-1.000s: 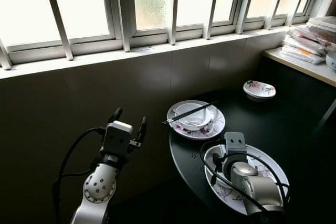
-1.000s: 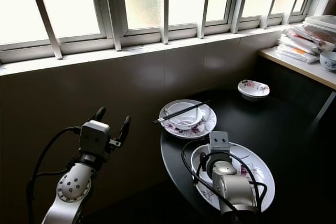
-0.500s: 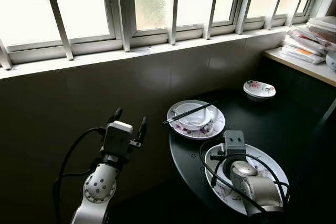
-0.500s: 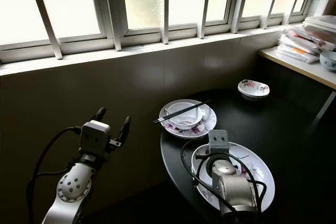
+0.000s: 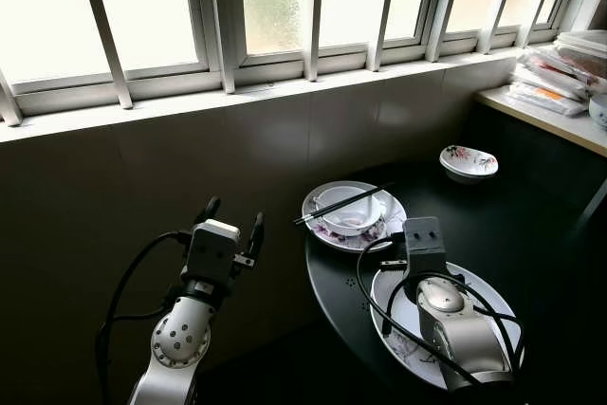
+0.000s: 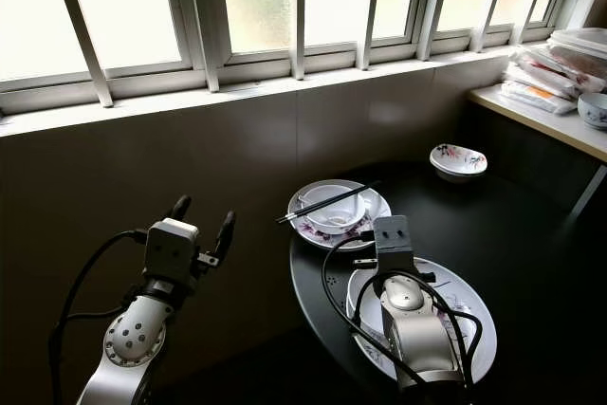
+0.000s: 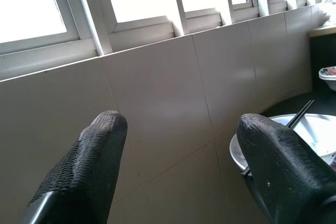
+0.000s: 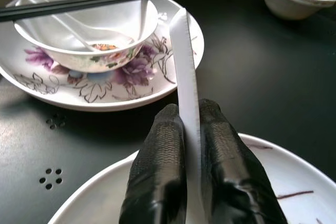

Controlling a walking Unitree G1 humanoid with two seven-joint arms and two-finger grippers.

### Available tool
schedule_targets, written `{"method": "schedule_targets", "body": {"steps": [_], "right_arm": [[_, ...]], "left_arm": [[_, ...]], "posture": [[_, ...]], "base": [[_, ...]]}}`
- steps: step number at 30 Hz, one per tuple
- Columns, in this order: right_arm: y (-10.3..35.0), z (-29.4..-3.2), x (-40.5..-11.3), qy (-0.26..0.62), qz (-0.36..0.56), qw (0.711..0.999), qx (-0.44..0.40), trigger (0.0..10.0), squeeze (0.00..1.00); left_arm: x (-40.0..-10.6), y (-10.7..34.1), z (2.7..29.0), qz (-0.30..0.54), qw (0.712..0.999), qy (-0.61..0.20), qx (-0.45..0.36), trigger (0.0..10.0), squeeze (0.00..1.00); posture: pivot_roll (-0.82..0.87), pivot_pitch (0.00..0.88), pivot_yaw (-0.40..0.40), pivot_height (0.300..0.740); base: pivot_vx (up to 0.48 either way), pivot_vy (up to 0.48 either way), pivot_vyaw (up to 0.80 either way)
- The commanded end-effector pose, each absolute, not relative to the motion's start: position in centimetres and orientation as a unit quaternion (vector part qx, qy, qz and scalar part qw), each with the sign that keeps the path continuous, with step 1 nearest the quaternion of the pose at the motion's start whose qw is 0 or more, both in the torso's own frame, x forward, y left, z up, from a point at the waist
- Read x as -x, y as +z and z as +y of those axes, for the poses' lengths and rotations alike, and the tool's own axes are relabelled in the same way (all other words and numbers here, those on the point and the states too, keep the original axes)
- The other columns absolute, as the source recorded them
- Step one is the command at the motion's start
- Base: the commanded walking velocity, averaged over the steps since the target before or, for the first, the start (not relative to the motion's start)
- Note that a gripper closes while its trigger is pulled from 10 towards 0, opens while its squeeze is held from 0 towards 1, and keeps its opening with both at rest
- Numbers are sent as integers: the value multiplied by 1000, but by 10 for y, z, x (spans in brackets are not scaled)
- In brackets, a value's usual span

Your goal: Kitchen organization

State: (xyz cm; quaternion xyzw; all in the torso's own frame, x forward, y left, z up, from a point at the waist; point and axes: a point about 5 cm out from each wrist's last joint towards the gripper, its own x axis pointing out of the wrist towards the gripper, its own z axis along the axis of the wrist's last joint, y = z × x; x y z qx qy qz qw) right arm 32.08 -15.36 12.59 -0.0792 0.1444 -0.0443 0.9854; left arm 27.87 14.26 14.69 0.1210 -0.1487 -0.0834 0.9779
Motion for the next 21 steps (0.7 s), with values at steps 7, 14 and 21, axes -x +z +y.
{"method": "schedule_targets", "body": {"steps": [7,14,21], "right_arm": [[156,-151,-324,-51,42,992,110,0,0],[167,-147,-325,-55,-7,991,124,0,0],[190,-137,-324,-37,-95,986,131,0,0]], "left_arm": [[-279,143,140,-138,979,-81,-124,10000,0],[-279,141,142,-136,980,-77,-123,10000,0],[-280,142,143,-137,980,-74,-124,10000,0]], "posture": [[26,0,-52,740],[27,0,-49,740],[28,0,-45,740]], "base": [[0,0,0],[0,0,0],[0,0,0]]}}
